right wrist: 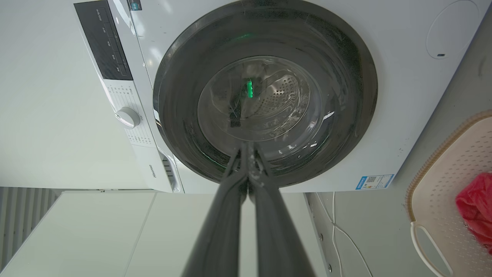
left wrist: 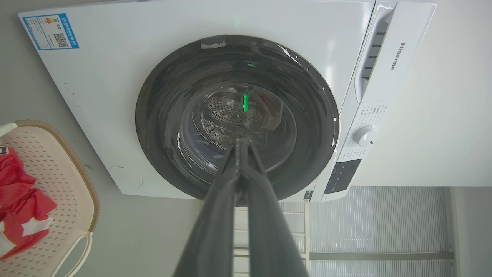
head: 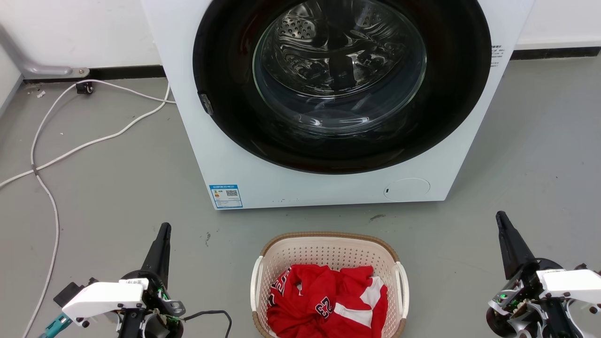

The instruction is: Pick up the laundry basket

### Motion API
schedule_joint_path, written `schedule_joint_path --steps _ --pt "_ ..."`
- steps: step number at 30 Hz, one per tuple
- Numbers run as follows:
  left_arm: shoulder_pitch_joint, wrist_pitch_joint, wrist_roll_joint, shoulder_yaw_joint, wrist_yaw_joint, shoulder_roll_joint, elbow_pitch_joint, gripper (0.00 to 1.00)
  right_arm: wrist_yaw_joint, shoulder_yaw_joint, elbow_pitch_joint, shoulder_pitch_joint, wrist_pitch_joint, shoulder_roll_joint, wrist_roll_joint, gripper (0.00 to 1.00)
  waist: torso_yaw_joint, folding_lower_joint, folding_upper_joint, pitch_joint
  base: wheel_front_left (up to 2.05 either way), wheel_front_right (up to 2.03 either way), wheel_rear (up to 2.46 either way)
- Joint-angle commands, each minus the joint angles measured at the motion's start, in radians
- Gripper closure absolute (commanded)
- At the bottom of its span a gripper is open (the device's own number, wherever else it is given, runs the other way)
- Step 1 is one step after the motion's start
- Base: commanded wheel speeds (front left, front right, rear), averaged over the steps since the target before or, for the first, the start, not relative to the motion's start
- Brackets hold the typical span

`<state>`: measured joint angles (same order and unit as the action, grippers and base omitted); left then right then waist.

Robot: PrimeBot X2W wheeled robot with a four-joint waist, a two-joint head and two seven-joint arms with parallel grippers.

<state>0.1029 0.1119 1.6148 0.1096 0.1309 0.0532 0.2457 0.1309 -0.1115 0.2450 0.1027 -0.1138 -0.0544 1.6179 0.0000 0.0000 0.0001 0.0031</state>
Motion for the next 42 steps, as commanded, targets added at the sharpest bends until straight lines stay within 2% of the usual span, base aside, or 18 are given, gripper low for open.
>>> schedule_joint_path --steps 1,14,15,21,26,42 --pt "0.011 0.003 0.0 0.004 0.003 0.0 0.001 1.0 0.0 -0.002 0.001 0.011 -0.001 0.003 -0.007 1.0 0.0 0.0 -0.0001 0.0 0.0 0.0 0.0" --pt "0.011 0.004 -0.001 0.005 0.003 -0.001 0.001 1.0 0.0 -0.002 0.001 0.011 -0.001 0.004 -0.008 1.0 0.0 0.0 -0.0001 0.0 0.0 0.0 0.0" --pt "0.0 0.0 0.0 0.001 0.0 0.0 0.0 0.0 0.0 -0.001 0.0 0.0 0.0 0.0 0.0 0.0 0.0 0.0 -0.0001 0.0 0.0 0.0 0.0" --pt "-0.016 -0.018 -0.015 -0.004 0.0 -0.004 0.01 0.0 0.0 0.007 0.016 -0.017 0.018 0.002 -0.014 0.0 0.0 0.0 -0.0001 0.001 0.0 0.0 0.0" --pt "-0.013 -0.043 -0.08 0.003 0.0 -0.004 -0.008 0.0 0.0 0.01 -0.003 -0.017 0.043 0.002 -0.074 0.0 0.0 0.0 -0.0001 0.002 0.0 0.0 0.0" --pt "-0.017 -0.115 -0.413 -0.029 -0.051 -0.003 -0.101 0.0 0.0 0.046 -0.084 -0.026 0.115 0.003 -0.487 0.0 0.001 0.0 -0.0001 0.006 0.0 0.0 0.0"
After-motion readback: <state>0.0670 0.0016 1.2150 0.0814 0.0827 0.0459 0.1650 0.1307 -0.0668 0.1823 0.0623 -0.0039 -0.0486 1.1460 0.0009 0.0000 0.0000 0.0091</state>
